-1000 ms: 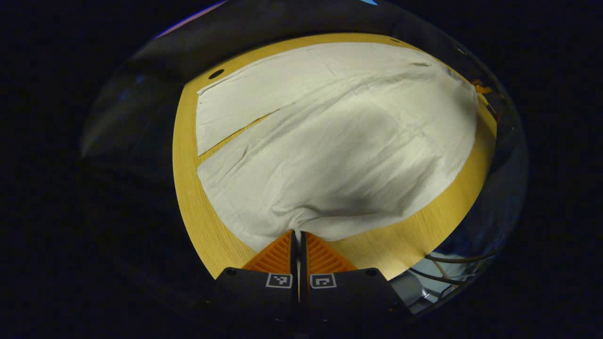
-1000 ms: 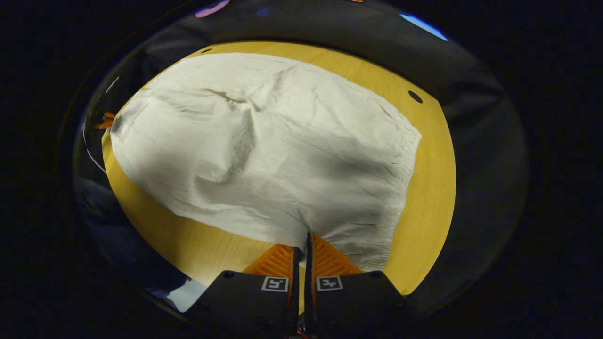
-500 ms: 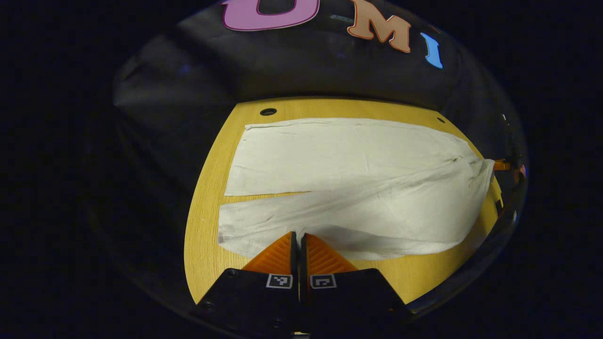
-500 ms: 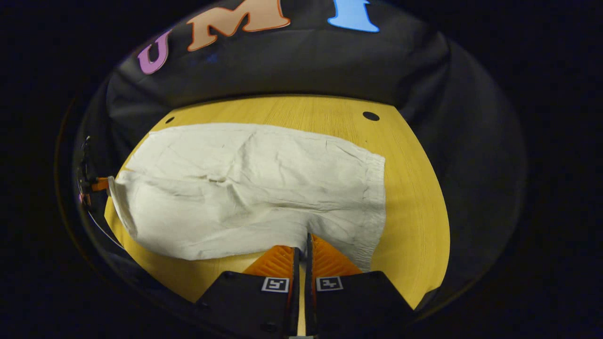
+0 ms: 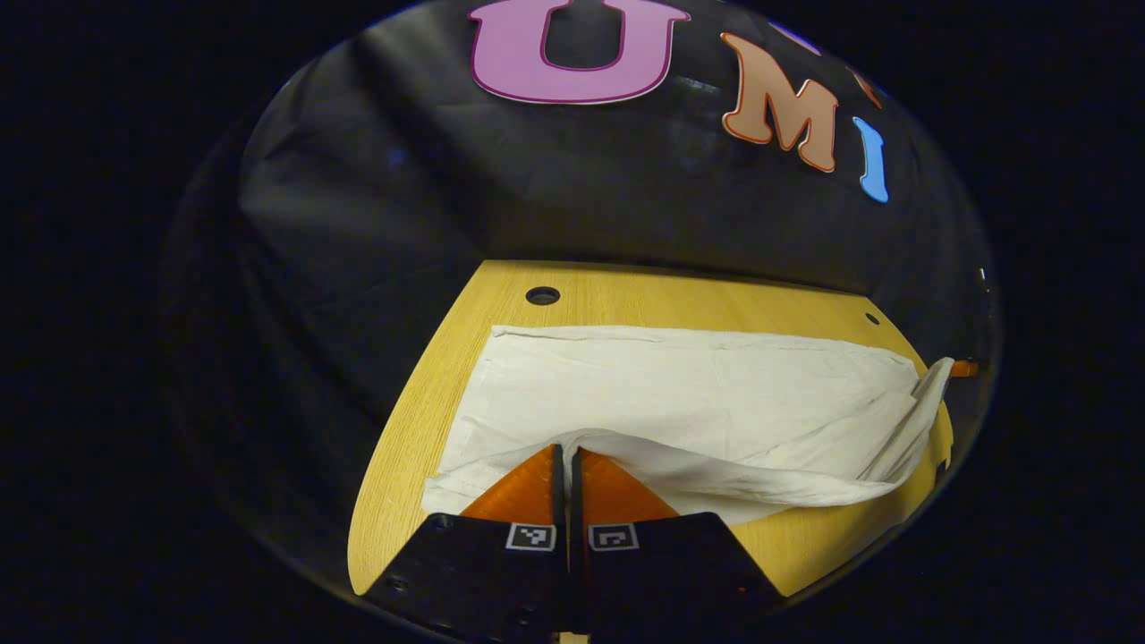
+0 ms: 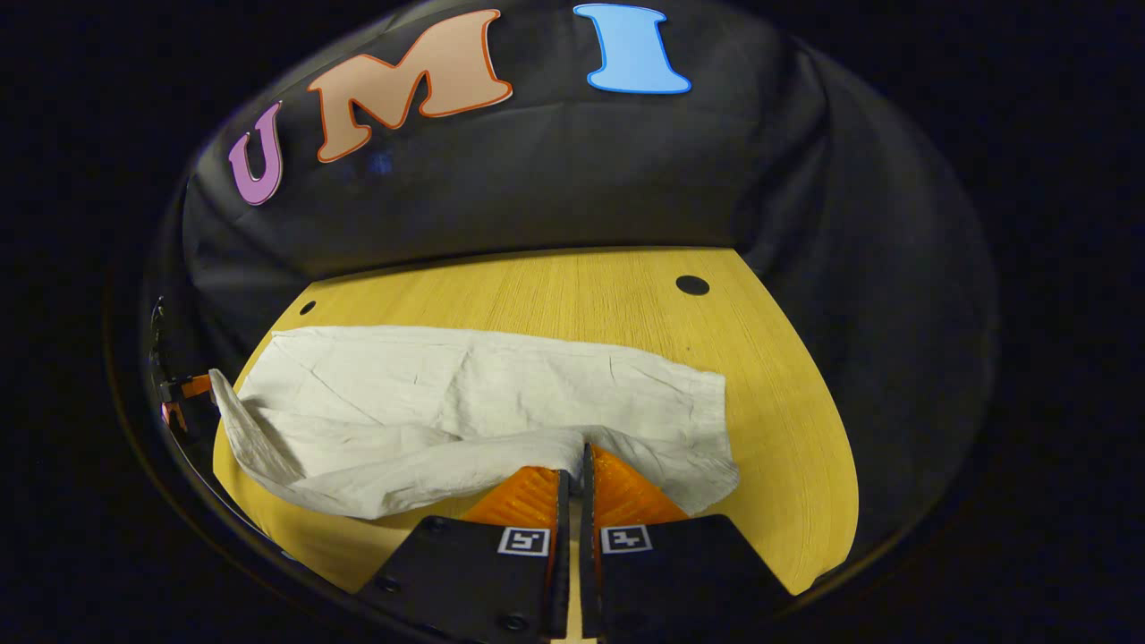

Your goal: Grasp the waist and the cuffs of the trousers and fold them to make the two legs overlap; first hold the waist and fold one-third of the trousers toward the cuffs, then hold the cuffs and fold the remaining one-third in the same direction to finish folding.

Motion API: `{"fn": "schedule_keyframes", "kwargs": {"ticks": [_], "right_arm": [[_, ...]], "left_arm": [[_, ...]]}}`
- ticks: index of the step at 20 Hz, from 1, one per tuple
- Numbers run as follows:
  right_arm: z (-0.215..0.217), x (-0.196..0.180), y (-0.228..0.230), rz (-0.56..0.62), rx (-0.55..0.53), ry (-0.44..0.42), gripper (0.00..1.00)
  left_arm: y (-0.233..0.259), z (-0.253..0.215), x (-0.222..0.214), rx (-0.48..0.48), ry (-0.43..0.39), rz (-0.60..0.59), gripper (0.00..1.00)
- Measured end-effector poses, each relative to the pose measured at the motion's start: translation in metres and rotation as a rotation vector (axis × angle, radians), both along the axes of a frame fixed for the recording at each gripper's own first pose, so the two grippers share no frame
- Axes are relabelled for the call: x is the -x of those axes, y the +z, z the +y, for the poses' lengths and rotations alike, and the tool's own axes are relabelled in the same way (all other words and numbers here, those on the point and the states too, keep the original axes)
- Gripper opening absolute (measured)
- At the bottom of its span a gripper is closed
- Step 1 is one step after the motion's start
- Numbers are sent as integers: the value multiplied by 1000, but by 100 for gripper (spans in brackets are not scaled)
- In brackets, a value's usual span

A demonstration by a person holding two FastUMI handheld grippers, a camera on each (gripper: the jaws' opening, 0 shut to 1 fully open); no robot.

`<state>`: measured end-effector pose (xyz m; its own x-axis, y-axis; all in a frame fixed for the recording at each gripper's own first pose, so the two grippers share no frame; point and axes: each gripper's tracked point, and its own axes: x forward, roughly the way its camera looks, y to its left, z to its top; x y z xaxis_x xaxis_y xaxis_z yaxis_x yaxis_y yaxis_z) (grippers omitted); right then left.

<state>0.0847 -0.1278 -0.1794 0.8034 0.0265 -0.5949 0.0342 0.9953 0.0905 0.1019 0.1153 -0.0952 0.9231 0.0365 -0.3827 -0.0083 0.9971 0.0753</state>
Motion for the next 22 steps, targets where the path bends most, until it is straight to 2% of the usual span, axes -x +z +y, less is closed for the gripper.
{"fn": "schedule_keyframes", "kwargs": {"ticks": [3,7,8,10,11,13,17,20,21,22], "right_arm": [[-1,-30,17,-63,-19,-28,7],[0,-72,25,-109,-15,-54,7],[0,-82,22,-107,-11,-55,5],[-2,-101,10,-91,-15,-74,7],[-6,-111,3,-79,-25,-91,5],[-9,-126,-14,-61,-30,-117,7],[-15,-149,-43,-46,-6,-142,7],[-21,-158,-39,-58,-44,-176,35],[-25,-160,-38,-61,-57,-190,34],[-31,-160,-33,-67,-63,-204,54]], "left_arm": [[15,-4,-34,13,7,-50,0],[26,-1,-77,28,54,-102,0],[26,5,-90,13,85,-104,0],[18,19,-115,-14,137,-83,0],[14,22,-123,-9,158,-71,0],[8,30,-136,0,207,-71,0],[8,30,-132,20,248,-48,0],[1,28,-134,23,257,-28,2],[2,26,-133,37,257,-32,4],[6,21,-135,68,248,-44,8]]}}
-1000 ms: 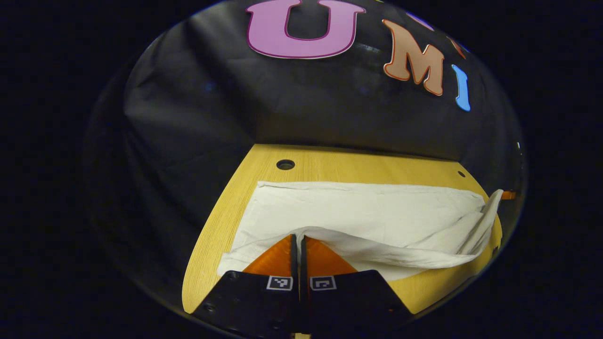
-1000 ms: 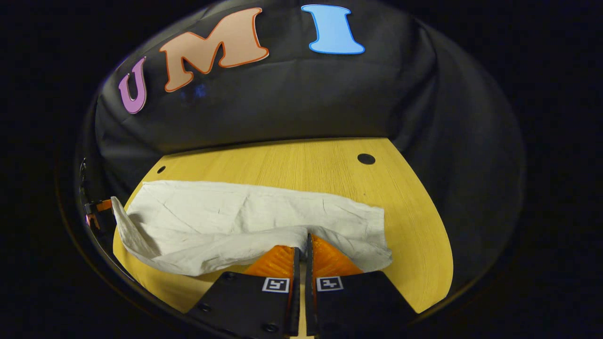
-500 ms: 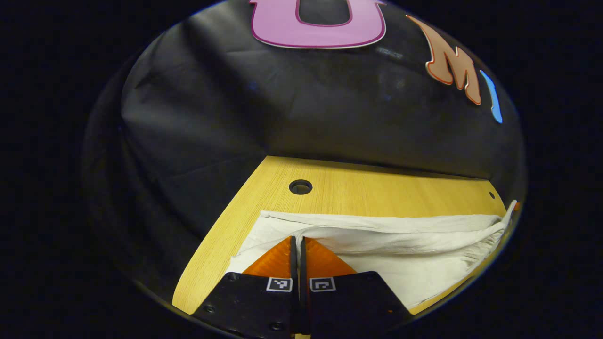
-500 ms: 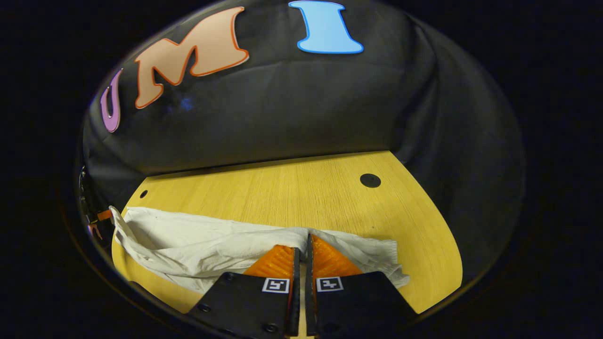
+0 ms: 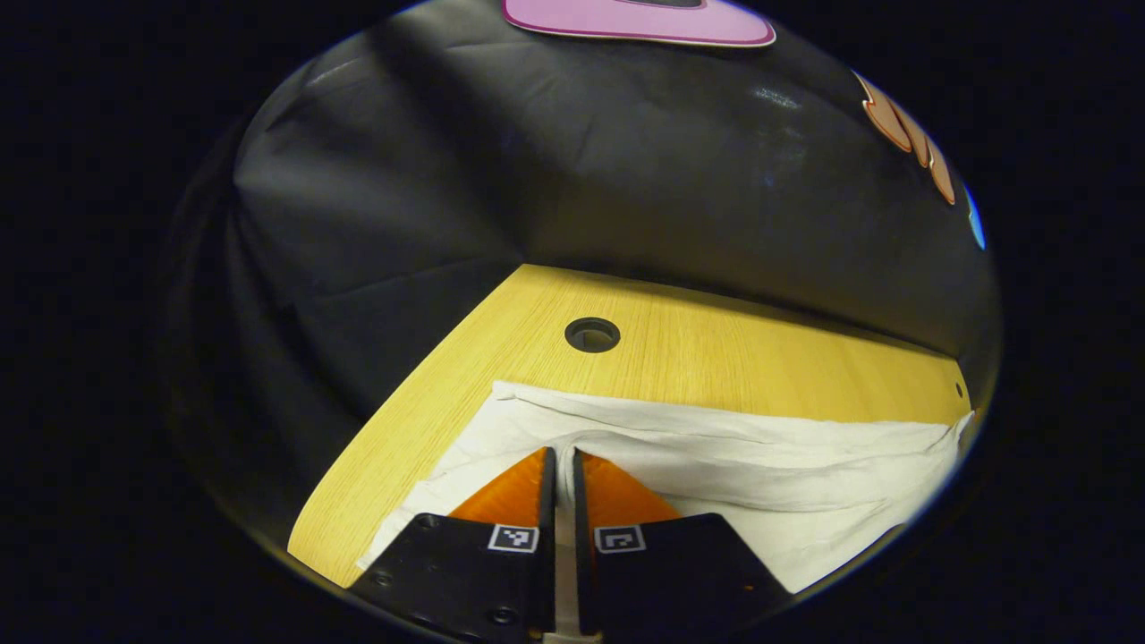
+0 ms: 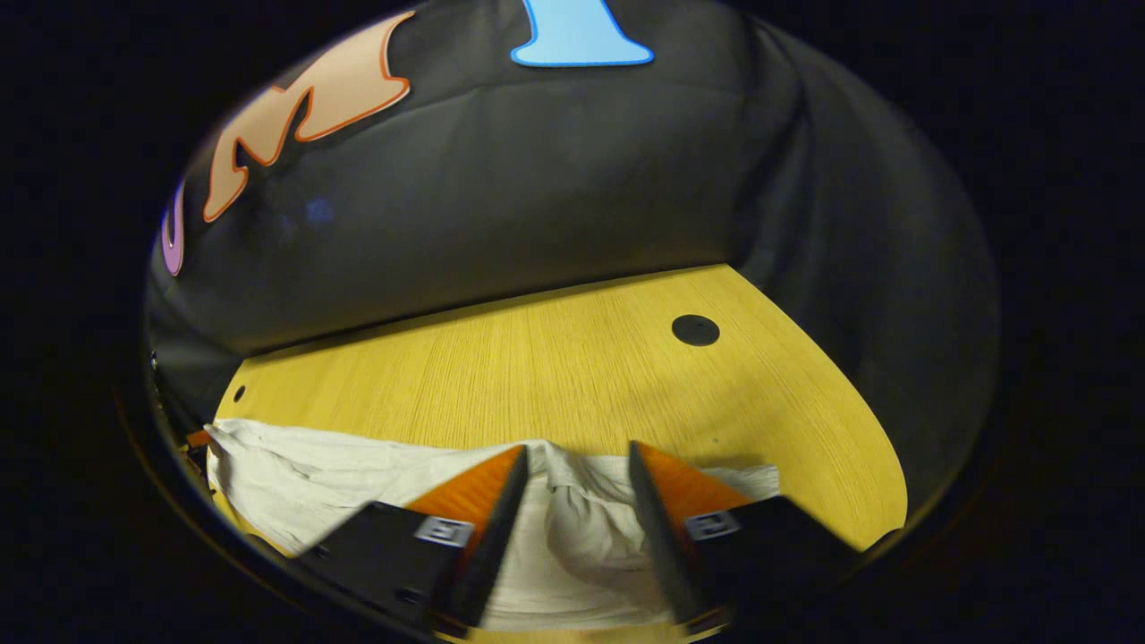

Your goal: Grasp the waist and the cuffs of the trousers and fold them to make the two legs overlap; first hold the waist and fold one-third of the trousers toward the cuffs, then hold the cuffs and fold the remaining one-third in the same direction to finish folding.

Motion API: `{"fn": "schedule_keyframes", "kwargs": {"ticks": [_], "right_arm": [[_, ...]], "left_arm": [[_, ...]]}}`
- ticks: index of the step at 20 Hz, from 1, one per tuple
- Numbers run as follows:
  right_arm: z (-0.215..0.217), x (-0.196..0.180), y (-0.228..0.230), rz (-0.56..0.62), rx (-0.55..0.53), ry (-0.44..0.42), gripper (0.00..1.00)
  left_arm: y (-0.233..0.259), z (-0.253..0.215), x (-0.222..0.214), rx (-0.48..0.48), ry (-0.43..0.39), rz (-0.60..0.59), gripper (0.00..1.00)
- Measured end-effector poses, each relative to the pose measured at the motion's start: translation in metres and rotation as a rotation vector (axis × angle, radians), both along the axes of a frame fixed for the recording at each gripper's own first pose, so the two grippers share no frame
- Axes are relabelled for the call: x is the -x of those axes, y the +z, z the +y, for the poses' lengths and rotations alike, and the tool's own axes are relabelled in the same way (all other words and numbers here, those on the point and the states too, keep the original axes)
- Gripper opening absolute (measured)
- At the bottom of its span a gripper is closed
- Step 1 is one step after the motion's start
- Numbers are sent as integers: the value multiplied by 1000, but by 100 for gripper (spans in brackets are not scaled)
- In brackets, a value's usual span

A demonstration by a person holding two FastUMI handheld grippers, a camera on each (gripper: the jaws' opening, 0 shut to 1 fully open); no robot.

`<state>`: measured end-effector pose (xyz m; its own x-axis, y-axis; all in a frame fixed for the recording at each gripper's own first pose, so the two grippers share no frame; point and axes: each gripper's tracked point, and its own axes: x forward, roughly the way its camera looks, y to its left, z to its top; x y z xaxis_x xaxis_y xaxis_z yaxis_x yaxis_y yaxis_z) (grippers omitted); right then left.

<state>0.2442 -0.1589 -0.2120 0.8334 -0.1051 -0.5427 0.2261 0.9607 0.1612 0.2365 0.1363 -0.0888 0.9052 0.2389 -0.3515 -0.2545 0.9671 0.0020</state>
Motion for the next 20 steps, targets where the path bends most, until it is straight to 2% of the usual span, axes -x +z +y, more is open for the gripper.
{"fn": "schedule_keyframes", "kwargs": {"ticks": [1,2,4,5,6,8,11,12,13,14,15,16,18,20], "right_arm": [[-6,-1,4,-17,7,-4,74],[-12,3,9,-25,20,-12,94],[-27,17,21,-36,53,-23,97],[-33,25,27,-42,59,-24,97],[-40,34,31,-48,63,-26,92],[-52,52,42,-68,67,-27,97],[-79,88,40,-44,87,-42,92],[-84,100,35,-30,81,-47,97],[-89,110,30,-19,67,-51,92],[-94,118,22,-11,52,-57,96],[-98,126,14,2,32,-62,96],[-100,133,6,11,4,-68,92],[-101,138,-13,22,-66,-81,97],[-101,139,-28,33,-127,-98,92]], "left_arm": [[2,-10,-1,41,-19,-24,15],[5,-18,-3,72,-35,-41,42],[14,-18,8,59,-23,-48,96],[16,-19,7,46,-33,-43,93],[20,-24,7,43,-54,-59,96],[33,-35,9,56,-102,-100,96],[41,-49,17,81,-140,-124,96],[41,-54,21,88,-151,-123,96],[42,-56,23,84,-157,-123,96],[41,-57,23,71,-160,-124,96],[40,-57,26,54,-157,-120,96],[39,-58,30,38,-157,-111,96],[36,-61,35,22,-156,-96,96],[36,-65,36,31,-160,-106,95]]}}
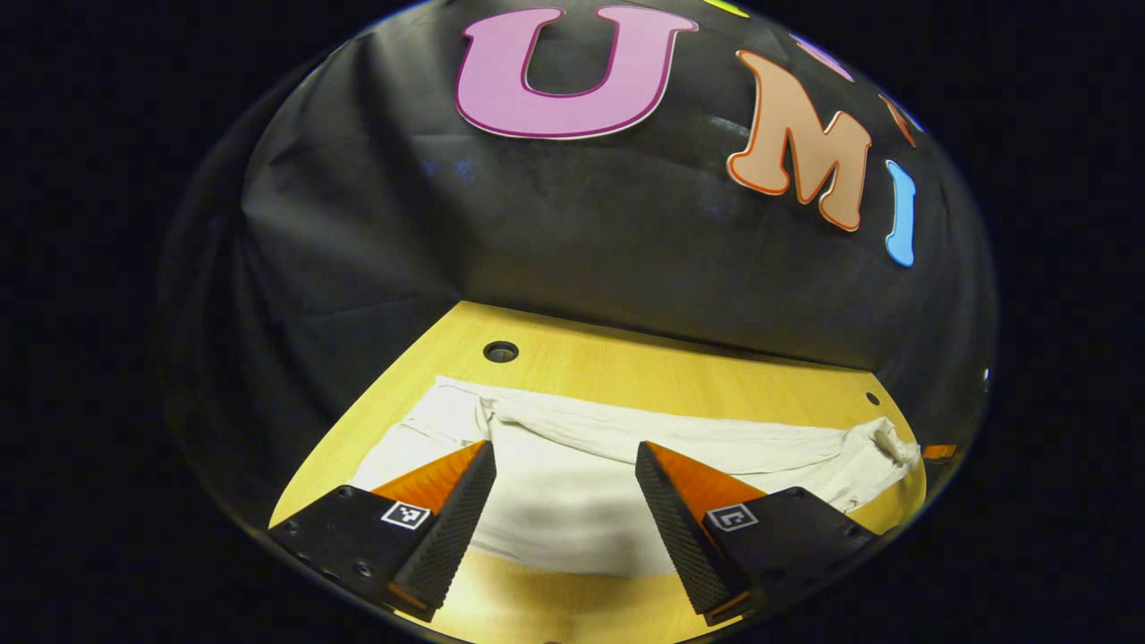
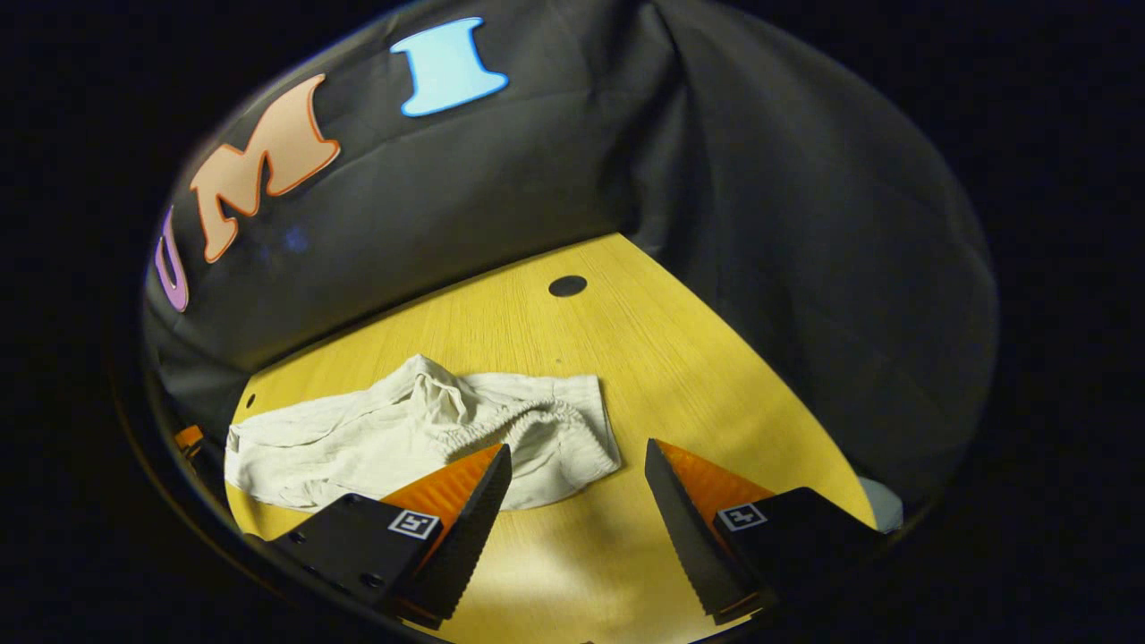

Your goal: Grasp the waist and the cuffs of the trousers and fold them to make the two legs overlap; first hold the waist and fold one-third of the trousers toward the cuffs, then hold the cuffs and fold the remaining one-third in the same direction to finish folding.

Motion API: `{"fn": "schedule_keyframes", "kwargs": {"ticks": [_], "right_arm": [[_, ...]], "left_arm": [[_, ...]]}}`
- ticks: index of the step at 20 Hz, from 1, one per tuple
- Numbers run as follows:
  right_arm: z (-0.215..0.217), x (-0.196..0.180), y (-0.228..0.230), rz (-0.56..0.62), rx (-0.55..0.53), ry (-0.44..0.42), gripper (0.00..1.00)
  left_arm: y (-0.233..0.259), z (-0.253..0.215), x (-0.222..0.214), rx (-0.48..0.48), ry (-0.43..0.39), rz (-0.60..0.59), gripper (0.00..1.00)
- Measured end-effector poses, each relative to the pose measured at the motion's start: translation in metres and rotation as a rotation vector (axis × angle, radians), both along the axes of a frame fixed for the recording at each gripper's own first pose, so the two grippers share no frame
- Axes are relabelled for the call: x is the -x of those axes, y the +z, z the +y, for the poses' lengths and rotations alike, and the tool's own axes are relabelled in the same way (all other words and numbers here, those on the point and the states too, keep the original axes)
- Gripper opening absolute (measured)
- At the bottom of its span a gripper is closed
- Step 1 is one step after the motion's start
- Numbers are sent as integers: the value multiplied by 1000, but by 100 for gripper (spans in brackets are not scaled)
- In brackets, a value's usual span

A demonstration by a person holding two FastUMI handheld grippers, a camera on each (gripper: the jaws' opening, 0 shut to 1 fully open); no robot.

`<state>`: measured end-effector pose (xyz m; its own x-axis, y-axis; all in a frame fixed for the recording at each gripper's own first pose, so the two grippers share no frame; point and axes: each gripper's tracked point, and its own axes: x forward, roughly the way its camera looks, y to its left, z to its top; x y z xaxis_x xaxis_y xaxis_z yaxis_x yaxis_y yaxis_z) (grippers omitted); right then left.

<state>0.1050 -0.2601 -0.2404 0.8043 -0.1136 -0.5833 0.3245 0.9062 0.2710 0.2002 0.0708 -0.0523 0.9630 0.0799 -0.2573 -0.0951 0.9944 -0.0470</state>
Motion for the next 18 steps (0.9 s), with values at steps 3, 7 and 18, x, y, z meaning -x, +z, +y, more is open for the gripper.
{"fn": "schedule_keyframes", "kwargs": {"ticks": [3,7,18], "right_arm": [[1,-5,-18,0,-88,-16,96],[5,-12,-33,-15,-223,-38,94],[3,-26,-32,-77,-326,-103,20]], "left_arm": [[1,-11,6,22,12,-9,96],[4,-13,10,7,28,-19,96],[15,-21,17,21,46,-77,95]]}}
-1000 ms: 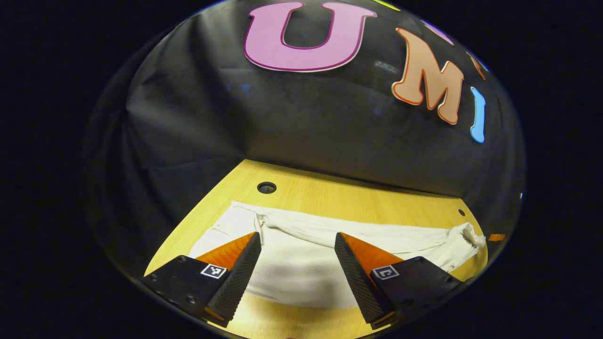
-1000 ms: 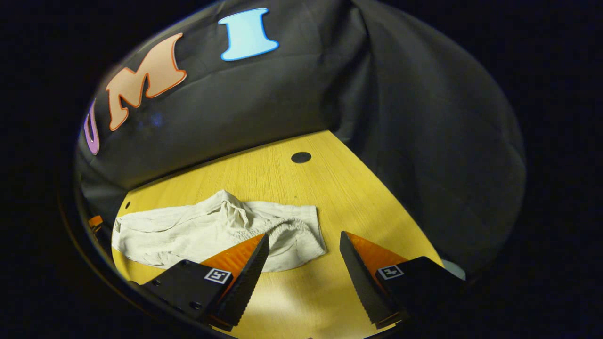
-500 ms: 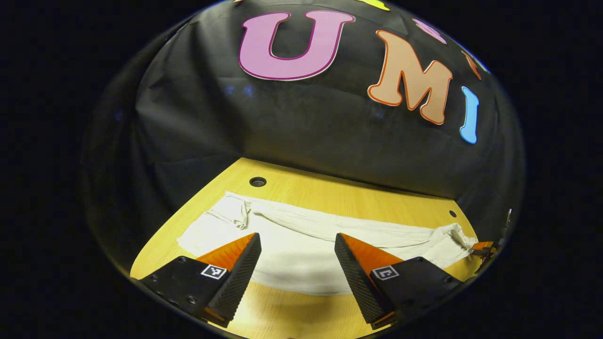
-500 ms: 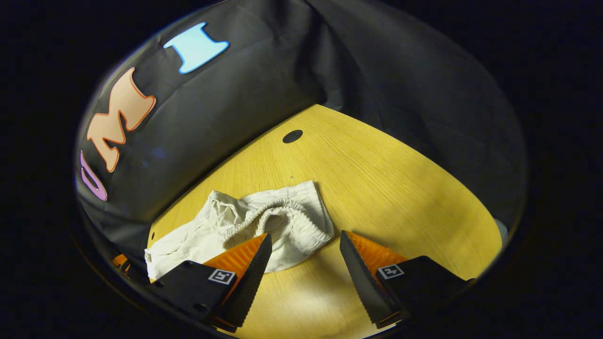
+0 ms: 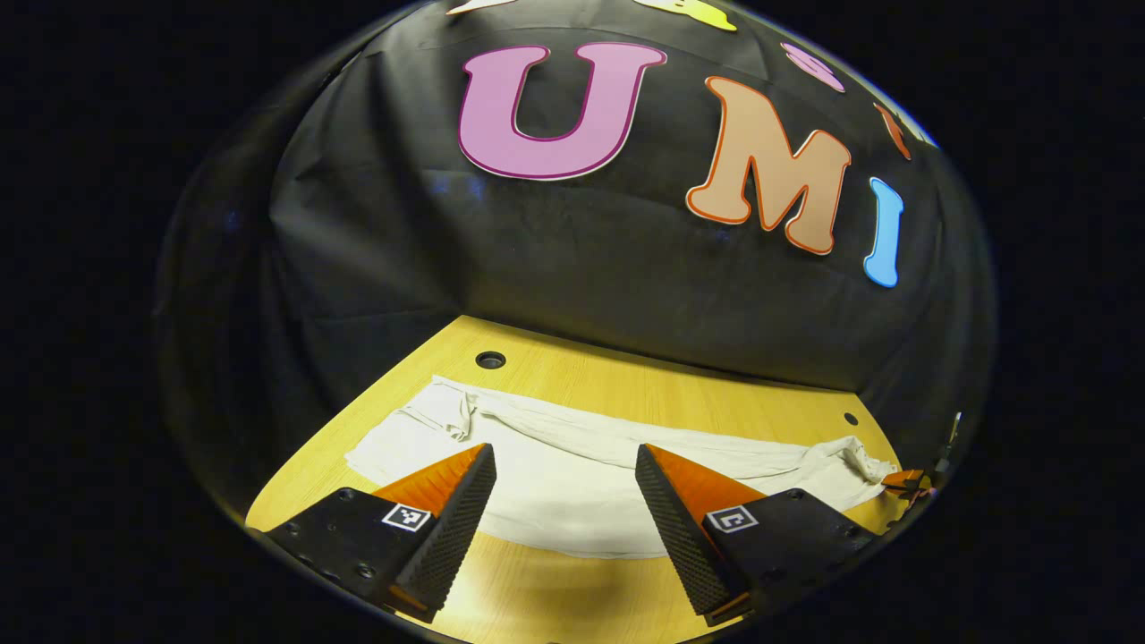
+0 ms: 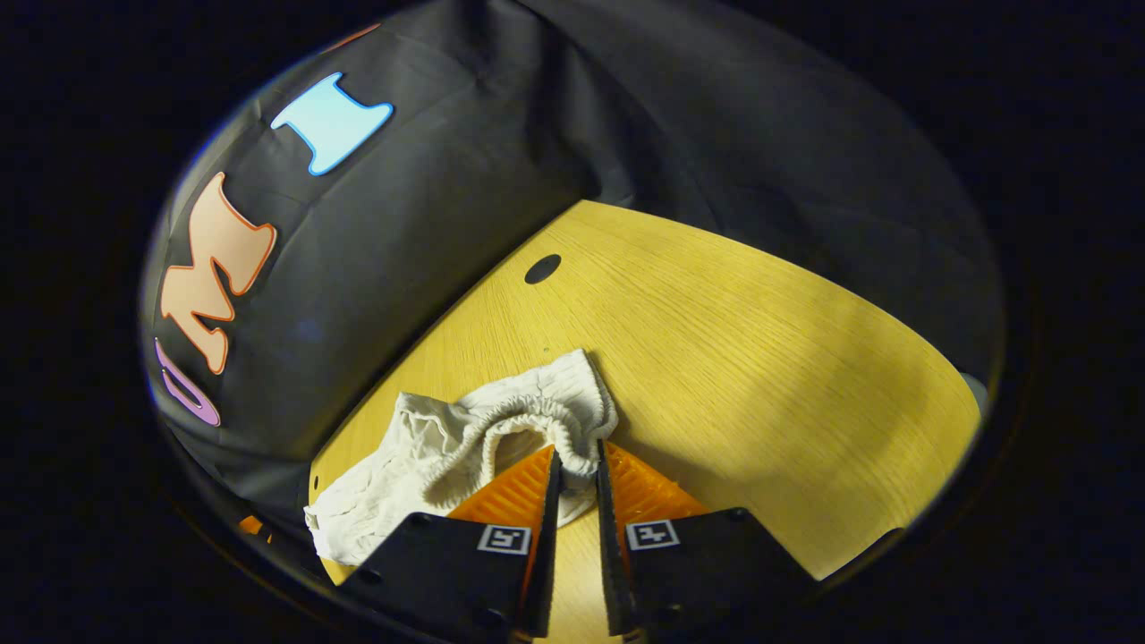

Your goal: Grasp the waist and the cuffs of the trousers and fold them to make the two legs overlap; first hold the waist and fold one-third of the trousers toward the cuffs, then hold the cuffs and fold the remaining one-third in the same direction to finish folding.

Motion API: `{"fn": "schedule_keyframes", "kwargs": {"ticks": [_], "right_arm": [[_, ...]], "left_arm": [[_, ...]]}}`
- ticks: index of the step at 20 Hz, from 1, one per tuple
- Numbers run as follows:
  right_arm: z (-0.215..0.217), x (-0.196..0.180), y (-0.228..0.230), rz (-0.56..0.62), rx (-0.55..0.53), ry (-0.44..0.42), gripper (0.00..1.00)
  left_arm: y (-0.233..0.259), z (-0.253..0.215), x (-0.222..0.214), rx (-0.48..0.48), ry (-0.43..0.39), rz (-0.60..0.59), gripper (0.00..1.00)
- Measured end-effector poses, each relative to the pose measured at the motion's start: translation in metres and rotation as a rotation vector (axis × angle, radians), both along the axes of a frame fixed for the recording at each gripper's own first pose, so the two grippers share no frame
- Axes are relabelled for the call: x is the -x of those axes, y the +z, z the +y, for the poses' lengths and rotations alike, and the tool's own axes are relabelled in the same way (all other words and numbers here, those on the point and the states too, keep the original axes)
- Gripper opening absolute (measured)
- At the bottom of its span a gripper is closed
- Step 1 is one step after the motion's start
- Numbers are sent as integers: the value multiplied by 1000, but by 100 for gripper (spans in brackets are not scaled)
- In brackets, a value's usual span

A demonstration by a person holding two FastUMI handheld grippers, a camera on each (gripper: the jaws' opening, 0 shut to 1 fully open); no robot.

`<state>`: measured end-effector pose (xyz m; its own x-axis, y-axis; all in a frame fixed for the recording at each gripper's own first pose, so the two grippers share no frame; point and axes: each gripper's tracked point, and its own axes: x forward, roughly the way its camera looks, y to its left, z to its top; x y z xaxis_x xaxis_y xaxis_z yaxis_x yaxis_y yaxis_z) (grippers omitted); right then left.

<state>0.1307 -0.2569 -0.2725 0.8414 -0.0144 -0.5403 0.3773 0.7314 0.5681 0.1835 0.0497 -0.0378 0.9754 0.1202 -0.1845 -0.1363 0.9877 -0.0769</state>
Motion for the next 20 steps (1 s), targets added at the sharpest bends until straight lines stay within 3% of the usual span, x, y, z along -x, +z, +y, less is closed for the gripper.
{"fn": "schedule_keyframes", "kwargs": {"ticks": [5,6,7,8,10,11,20], "right_arm": [[14,4,31,-38,78,15,24],[18,7,41,-48,81,9,15],[24,10,51,-66,90,10,14],[29,13,61,-79,116,13,20],[40,17,81,-103,163,19,8],[47,20,93,-115,177,20,14],[177,28,194,-250,307,68,14]], "left_arm": [[5,-5,6,45,-25,-31,95],[4,-4,7,56,-23,-30,95],[4,-4,9,68,-23,-27,95],[5,-4,11,77,-27,-30,96],[5,-2,11,85,-47,-33,96],[4,-1,11,82,-59,-30,95],[0,22,21,65,-154,-5,95]]}}
